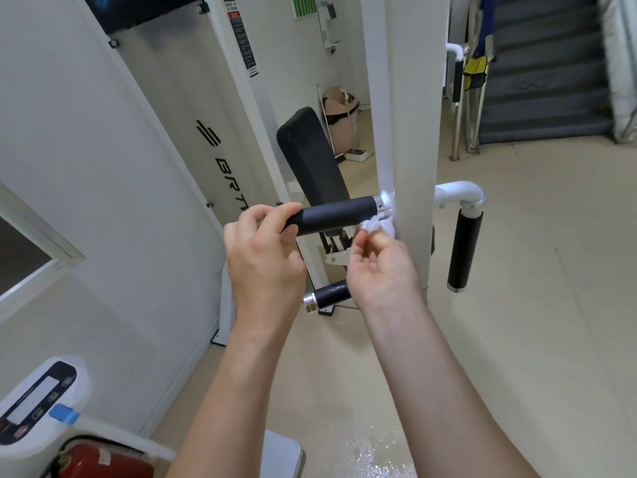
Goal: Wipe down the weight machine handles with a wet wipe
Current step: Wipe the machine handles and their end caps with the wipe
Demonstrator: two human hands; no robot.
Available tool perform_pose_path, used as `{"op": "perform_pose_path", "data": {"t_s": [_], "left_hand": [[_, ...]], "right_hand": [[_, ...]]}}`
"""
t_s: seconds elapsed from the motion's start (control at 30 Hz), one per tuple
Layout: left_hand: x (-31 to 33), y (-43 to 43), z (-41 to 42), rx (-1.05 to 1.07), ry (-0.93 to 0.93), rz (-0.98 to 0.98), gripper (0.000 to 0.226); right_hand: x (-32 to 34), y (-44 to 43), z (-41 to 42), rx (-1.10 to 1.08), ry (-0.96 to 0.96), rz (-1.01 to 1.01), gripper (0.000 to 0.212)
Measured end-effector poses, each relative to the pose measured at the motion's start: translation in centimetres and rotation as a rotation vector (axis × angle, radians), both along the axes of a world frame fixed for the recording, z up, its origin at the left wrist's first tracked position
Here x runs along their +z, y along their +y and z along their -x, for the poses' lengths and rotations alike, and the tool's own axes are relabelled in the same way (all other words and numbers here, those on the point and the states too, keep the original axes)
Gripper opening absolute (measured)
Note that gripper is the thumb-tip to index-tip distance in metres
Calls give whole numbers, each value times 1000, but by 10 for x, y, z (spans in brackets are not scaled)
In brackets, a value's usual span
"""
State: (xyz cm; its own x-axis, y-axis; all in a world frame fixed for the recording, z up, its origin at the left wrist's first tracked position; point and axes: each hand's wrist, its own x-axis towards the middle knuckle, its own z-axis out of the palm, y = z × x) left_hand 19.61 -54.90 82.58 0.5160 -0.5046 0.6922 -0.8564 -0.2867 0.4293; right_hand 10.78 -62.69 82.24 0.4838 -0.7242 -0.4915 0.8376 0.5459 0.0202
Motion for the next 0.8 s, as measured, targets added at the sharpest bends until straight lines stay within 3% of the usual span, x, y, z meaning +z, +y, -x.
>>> {"op": "perform_pose_path", "data": {"t_s": [0.2,0.37,0.57,0.63,0.7,0.8], "left_hand": [[1,3,-2,15,-2,4,29],[6,0,1,35,7,-13,26],[8,3,0,122,10,33,20],[8,6,4,61,-17,114,15],[5,13,16,-131,37,215,10],[-8,22,45,-426,453,114,19]], "right_hand": [[-1,20,-20,153,-4,73,14],[1,-2,11,28,12,53,9],[-5,5,25,44,-22,132,7],[-8,5,36,65,76,235,13],[-15,8,43,81,270,399,10],[-27,16,54,168,625,670,13]]}}
